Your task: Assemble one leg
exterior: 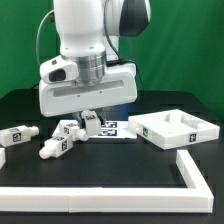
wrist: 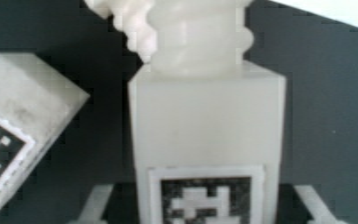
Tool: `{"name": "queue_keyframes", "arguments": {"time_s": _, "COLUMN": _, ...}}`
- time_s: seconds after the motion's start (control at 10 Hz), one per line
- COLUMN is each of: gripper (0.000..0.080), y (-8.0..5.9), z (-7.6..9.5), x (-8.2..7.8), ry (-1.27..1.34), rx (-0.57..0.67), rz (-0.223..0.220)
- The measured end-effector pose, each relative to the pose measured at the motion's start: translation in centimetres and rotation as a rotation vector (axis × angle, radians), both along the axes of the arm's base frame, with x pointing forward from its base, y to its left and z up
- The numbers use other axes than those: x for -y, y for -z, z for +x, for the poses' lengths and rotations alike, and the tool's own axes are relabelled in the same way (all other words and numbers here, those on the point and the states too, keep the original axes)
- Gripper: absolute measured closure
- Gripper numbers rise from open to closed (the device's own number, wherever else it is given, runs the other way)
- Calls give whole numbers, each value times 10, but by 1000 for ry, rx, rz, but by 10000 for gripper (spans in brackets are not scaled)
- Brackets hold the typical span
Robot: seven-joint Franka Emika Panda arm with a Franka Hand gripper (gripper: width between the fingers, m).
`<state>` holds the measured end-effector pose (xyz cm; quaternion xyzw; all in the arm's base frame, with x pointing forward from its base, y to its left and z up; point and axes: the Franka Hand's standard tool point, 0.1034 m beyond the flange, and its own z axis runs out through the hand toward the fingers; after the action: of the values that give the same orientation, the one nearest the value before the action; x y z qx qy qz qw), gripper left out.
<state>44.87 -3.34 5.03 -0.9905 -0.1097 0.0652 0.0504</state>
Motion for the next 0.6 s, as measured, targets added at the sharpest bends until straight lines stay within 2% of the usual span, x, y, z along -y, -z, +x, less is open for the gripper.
{"name": "queue_keyframes", "arguments": {"time_s": 0.2, "gripper": 515, "y": 2, "z": -1, "x": -3, "ry": -4, "rx": 8, "rz": -1}}
{"name": "queue_keyframes", "arguments": {"time_s": 0.3, "gripper": 515, "y": 6, "z": -5, "x": -11, "ry": -17, "rx": 46, "rz": -5}}
{"name": "queue_keyframes", "arguments": {"time_s": 0.4, "gripper": 515, "y": 10, "z": -24, "x": -24, "ry": -19, "rx": 56, "rz": -10}}
{"name": "queue_keyframes", "arguments": {"time_s": 0.5, "gripper": 515, "y": 15, "z": -38, "x": -30, "ry": -23, "rx": 56, "rz": -12}}
{"name": "queue_keyframes", "arguments": {"time_s": 0.6, "gripper": 515, "y": 26, "z": -48, "x": -32, "ry": -25, "rx": 76, "rz": -14}}
